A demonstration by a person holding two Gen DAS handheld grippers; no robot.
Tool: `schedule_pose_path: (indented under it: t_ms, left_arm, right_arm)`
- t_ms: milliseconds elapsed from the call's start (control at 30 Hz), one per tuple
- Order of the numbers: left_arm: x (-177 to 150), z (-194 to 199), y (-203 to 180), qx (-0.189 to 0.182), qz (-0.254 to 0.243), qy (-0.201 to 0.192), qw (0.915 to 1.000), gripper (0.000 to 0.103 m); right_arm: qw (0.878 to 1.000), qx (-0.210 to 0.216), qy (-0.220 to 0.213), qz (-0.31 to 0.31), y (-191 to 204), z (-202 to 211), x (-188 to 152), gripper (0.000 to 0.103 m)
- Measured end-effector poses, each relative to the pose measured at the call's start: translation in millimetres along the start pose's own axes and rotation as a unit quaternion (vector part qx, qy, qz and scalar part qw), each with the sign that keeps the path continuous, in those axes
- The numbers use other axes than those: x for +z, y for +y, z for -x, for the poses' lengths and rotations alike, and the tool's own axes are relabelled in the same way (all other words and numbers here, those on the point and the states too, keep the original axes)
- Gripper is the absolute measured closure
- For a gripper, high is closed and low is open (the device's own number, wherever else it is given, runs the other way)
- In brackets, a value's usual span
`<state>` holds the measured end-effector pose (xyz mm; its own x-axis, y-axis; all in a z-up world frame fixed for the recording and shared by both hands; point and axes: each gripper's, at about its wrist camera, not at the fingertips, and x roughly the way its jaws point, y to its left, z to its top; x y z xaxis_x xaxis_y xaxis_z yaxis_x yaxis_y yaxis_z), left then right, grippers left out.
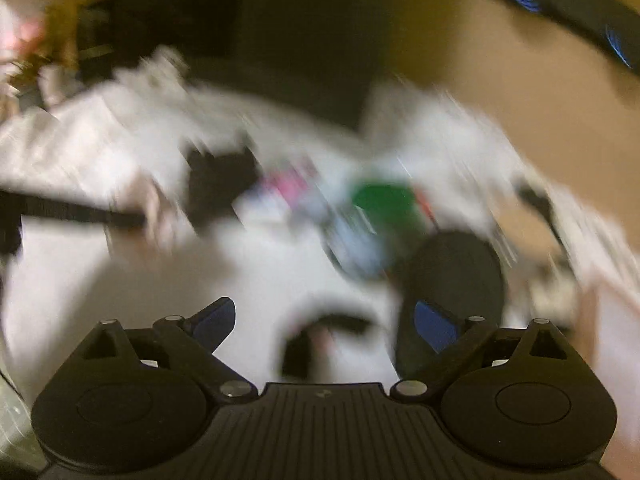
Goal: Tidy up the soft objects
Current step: 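Grasp the black plush toy with the right gripper while the left carries the flower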
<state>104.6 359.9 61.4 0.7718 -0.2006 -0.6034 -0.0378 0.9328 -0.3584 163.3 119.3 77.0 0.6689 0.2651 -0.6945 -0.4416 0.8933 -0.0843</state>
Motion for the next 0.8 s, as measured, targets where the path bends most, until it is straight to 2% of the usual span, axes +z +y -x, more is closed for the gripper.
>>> schedule_pose_path:
  t_ms: [67,167,267,333,367,400,433,500,600,733,800]
  left_arm:
    - [6,12,11,0.009,0.013,-0.015,0.9998,0.089]
    - [12,28,30,0.028,0.038,-0.037,0.9982,0.089]
    - [16,40,50,0.051,0.061,-0.054,0.9954,0.089]
    - [19,46,62,0.060,0.076,-0.060,0.9935,0.089]
    - [20,48,68,0.064,0.078,-0.062,0.9929,0.089]
    - [22,49,72,0.069,0.078,-0.063,0.9926,0.089]
    - [24,49,77,0.071,0.079,-0.063,0.9923,0.089]
    - [31,47,83,0.075,0.077,-0.065,0.9920,0.089]
    - [46,38,78,0.063,0.067,-0.073,0.9931,0.089]
    - [76,16,33,-0.012,0.036,-0.080,0.9960,0.089]
    - [88,6,-6,-0.075,0.008,-0.076,0.9942,0.089]
  right_arm:
    - [1.000,0.029,-0.008,-0.003,10,-20,34,0.006]
    - [0.998,0.059,0.004,-0.028,24,-66,76,0.006]
    - [0.996,0.060,0.044,-0.051,41,-121,104,0.006]
    - [0.992,0.065,0.076,-0.075,47,-148,109,0.007]
    - [0.990,0.075,0.084,-0.088,48,-157,110,0.010]
    - [0.988,0.083,0.092,-0.094,52,-165,111,0.028]
    - [0.987,0.085,0.104,-0.090,56,-168,110,0.030]
    - [0.990,0.076,0.095,-0.070,60,-156,112,0.032]
    - [0.995,0.076,0.036,-0.061,48,-104,118,0.032]
    - [0.994,0.044,-0.042,-0.091,-12,-17,125,0.032]
    - [0.991,0.008,-0.068,-0.116,-52,22,123,0.032]
